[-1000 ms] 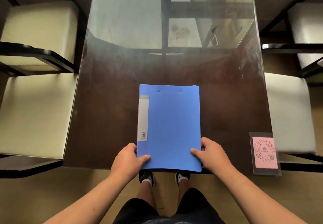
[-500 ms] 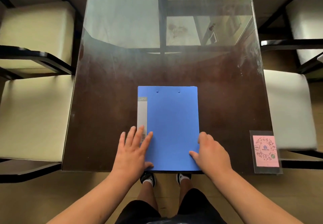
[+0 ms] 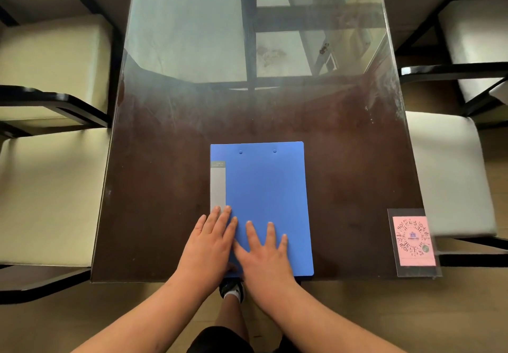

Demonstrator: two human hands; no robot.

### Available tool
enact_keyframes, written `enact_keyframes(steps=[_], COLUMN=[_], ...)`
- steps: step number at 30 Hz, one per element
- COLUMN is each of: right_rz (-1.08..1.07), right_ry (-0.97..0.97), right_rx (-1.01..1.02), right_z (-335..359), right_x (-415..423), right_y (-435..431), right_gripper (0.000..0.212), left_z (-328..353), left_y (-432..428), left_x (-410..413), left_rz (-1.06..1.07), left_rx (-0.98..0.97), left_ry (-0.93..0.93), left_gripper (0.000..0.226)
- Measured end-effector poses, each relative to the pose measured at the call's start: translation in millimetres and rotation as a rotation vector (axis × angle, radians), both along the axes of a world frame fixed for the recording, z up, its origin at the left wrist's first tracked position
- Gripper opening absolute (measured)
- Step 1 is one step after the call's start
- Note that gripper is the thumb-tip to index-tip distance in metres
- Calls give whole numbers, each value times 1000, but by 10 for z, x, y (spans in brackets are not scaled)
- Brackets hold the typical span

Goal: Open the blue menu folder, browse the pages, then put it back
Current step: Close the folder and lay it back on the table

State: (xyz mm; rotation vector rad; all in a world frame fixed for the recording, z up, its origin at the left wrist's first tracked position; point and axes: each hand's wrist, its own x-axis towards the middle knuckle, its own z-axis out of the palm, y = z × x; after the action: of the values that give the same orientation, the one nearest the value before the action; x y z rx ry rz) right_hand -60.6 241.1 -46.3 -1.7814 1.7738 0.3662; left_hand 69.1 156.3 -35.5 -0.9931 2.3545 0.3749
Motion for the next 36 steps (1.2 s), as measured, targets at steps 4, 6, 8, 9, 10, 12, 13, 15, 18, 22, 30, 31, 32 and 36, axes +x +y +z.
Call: enact_keyframes(steps=[4,6,8,9,10,12,13,15,18,22,30,31,32,36], right_rz=[-24,-30,-27,-31,-38,-57,-65,-79,-92,-113,-146,-144,-144,-150], right_ry=[-28,-30,-23,-20,-19,-17,-13,-1,31,48,60,61,62,65], right_rx=[5,4,-4,-6,-7,-13,-19,-27,-27,-15,-3,-1,1,13], right_z=[-39,-62,-104,-120,-130,-136,-133,-125,-125,-123,-55,-44,-34,1], right_x=[-43,-98,-185,-242,-302,-443,-517,-669,-865,-1090,-1436,-1470,-1500,-1590], right_y=[37,73,141,183,224,305,342,411,504,622,820,836,849,883], right_gripper=[86,84,80,80,80,80,79,77,74,73,71,71,72,75], left_z=[20,73,105,104,99,126,155,188,200,181,181,195,210,251], left_y=[2,17,49,63,83,113,123,148,200,275,433,446,458,501], left_x=[-27,-69,-151,-208,-270,-447,-541,-729,-944,-1181,-1522,-1554,-1587,-1681], left_rz=[-7,-22,-56,-69,-85,-116,-128,-165,-212,-250,-307,-309,-308,-326], left_rx=[-5,-30,-33,-30,-28,-23,-17,-26,3,-14,10,6,-2,-29], left_ry=[9,51,58,55,46,31,26,17,15,33,13,40,68,51], left_gripper=[105,106,107,107,108,108,109,112,115,114,118,118,118,117])
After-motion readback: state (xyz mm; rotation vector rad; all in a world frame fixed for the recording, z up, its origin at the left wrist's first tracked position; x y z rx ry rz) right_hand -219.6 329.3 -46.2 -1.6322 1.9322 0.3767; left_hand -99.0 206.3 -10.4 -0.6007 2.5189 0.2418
